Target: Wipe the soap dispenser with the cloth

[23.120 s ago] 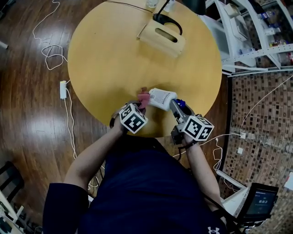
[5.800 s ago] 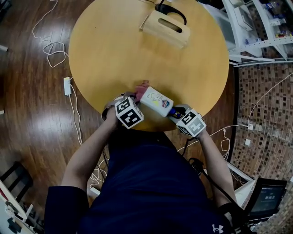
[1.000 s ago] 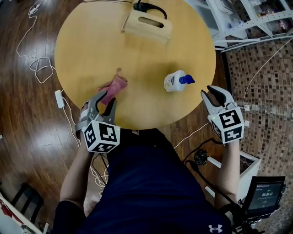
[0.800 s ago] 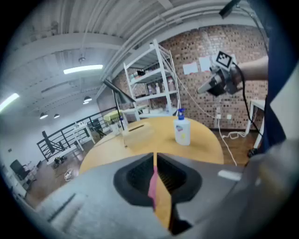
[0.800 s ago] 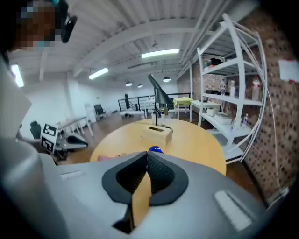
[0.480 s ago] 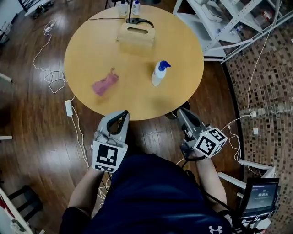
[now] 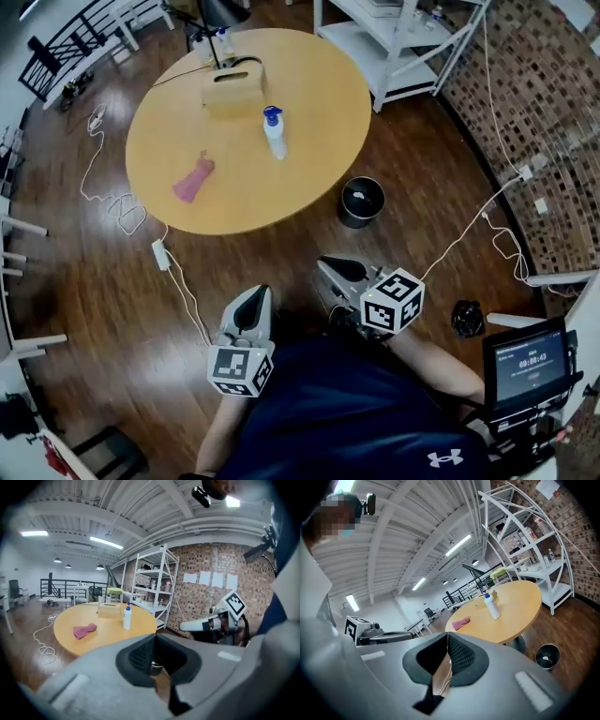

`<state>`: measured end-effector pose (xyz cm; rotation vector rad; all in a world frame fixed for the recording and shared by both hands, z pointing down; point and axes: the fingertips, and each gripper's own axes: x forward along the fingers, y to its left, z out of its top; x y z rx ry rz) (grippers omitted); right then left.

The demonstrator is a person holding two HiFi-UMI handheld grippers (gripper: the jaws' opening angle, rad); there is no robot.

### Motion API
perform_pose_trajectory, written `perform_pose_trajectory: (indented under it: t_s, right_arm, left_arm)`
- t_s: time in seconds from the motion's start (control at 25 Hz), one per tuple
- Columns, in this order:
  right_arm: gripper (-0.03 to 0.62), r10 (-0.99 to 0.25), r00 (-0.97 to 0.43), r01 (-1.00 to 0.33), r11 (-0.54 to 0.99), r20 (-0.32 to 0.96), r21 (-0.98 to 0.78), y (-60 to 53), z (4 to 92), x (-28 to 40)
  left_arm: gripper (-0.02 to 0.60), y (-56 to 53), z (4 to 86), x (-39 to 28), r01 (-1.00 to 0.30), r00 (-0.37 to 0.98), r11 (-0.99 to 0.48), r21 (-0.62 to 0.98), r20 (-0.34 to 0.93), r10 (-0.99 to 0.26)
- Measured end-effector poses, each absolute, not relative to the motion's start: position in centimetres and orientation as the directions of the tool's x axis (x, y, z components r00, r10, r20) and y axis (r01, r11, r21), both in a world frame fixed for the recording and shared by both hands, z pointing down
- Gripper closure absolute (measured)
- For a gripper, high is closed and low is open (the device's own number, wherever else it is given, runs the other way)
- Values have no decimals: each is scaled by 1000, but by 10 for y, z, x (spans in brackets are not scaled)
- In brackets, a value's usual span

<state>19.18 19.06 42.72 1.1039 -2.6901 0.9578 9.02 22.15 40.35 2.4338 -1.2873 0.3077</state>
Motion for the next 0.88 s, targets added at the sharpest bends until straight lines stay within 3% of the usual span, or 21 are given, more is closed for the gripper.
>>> perform_pose_trajectory:
  t_s: [0.2, 0.56, 0.88]
  right_arm:
    - [583, -601, -754, -649, 621, 264, -439, 179, 397, 162]
    - [583, -665, -699, -709, 593, 265, -383, 219, 397, 130]
    - [583, -699, -653, -756, 581, 292, -302, 203, 410, 156]
  left_arm:
    - [578, 215, 379, 68, -852, 521, -502, 148, 315, -793]
    - [578, 253, 390, 26, -858, 513, -464, 218, 360, -779]
    - [578, 233, 427, 50, -836, 548, -477, 271, 376, -747]
